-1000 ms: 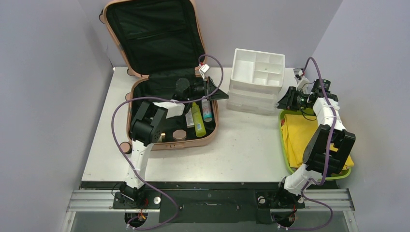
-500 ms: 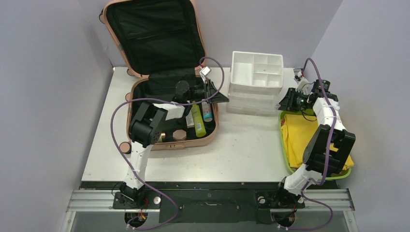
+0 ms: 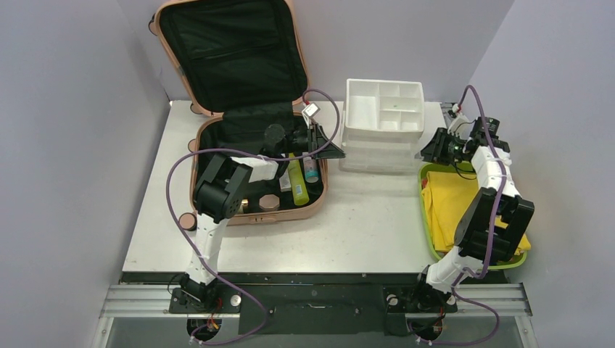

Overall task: Open, take out, and arrange the luggage
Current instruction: Open the drawer in the storage box.

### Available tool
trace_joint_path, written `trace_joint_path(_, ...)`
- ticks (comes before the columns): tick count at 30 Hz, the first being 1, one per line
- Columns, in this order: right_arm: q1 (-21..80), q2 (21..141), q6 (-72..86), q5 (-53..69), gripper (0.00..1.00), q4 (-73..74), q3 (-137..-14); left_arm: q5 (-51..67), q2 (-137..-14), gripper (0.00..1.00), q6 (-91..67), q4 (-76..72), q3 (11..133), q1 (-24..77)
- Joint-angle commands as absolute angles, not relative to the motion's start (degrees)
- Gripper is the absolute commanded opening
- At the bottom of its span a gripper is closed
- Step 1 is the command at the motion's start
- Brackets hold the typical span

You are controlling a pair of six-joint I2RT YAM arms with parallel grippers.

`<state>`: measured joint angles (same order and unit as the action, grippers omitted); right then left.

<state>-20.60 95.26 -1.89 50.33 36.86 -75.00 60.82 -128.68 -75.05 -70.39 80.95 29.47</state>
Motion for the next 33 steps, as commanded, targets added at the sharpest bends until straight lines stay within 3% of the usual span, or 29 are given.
trace_joint_path(1, -21.09, 88.89, -4.42, 48.71, 0.21, 35.42, -76.98, 63.11, -123.18, 0.65, -76.11, -75.96, 80.60, 30.06)
trace_joint_path(7, -22.63, 83.14, -17.10, 43.91, 0.38, 41.31, -80.64, 62.26, -122.31, 0.81, -75.65, -75.53, 81.25, 28.39)
trace_joint_path(12, -22.57, 76.23, -35.01, 42.66, 0.53, 46.31, -80.79, 60.10, -121.85, 0.85, -68.91, -67.80, 86.03, 25.48)
trace_joint_path(16, -18.83, 72.23, -57.28, 45.95, 0.66, 60.84, -84.00, 58.43, -122.65, 0.85, -66.37, -62.51, 90.08, 24.30)
trace_joint_path(25, 2.75, 77.03, -69.25, 40.81, 0.69, 68.55, -87.68, 58.41, -121.04, 0.85, -63.24, -58.52, 89.15, 23.81)
trace_joint_path(33, 10.34, 89.10, -67.73, 34.24, 0.68, 70.02, -95.77, 58.46, -111.63, 0.85, -49.44, -44.13, 81.90, 20.07)
